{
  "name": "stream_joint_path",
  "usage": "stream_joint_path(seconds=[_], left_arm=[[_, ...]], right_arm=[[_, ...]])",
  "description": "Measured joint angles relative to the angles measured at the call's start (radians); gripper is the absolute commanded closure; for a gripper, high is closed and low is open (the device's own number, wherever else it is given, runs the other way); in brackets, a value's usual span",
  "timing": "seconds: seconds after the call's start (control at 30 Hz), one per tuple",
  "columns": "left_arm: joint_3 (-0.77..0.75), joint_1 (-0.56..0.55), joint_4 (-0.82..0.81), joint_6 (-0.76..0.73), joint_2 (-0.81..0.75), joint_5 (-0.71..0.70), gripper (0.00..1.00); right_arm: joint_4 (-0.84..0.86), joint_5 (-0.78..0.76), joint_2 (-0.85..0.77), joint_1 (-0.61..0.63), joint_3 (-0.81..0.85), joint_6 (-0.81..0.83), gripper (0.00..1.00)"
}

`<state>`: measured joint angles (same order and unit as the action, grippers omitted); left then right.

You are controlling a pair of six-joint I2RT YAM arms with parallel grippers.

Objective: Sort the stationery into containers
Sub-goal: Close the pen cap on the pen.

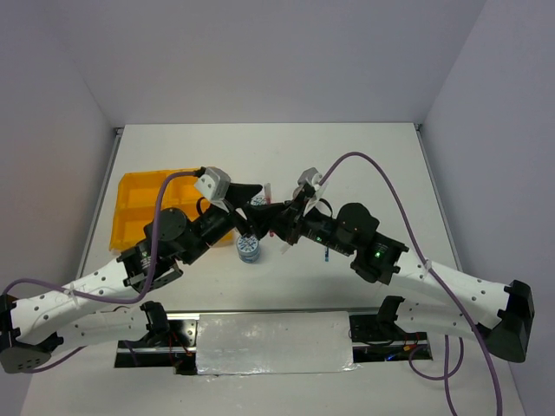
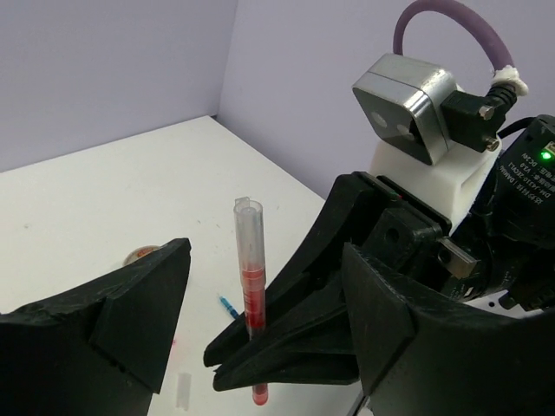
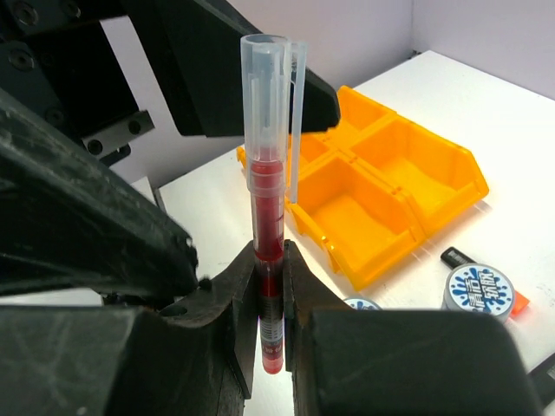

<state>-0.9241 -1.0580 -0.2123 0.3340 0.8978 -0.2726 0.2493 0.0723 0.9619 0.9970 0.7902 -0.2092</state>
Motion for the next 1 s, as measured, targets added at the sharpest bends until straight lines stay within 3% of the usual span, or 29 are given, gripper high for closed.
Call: stream_joint_path(seconds=[0.43,0.77,0.83,0.87,1.0], left_arm=[[-0.001,0.053,0.004,-0.039,-0.008,-0.017,0.32],[-0.001,0.113,0.003,-0.011,-0.008,0.054,0.45],[-0.001,0.114,0.000,-0.005,-0.008,0.070,0.56],[0.000,0.115,-0.003,0.002,-0.008,0.079,0.70],[0.003,0.114,-0.015,0.014,-0.003,0.113,0.85]], right_arm=[[0.006,0.037,0.015,0.000,-0.007,-0.018,1.00],[0.008,0.039,0.027,0.000,-0.007,-0.018,1.00],[0.008,0.037,0.028,0.000,-0.007,-0.018,1.00],[0.008,0.037,0.029,0.000,-0.007,-0.018,1.00],[0.006,0.021,0.037,0.000,-0.007,-0.018,1.00]])
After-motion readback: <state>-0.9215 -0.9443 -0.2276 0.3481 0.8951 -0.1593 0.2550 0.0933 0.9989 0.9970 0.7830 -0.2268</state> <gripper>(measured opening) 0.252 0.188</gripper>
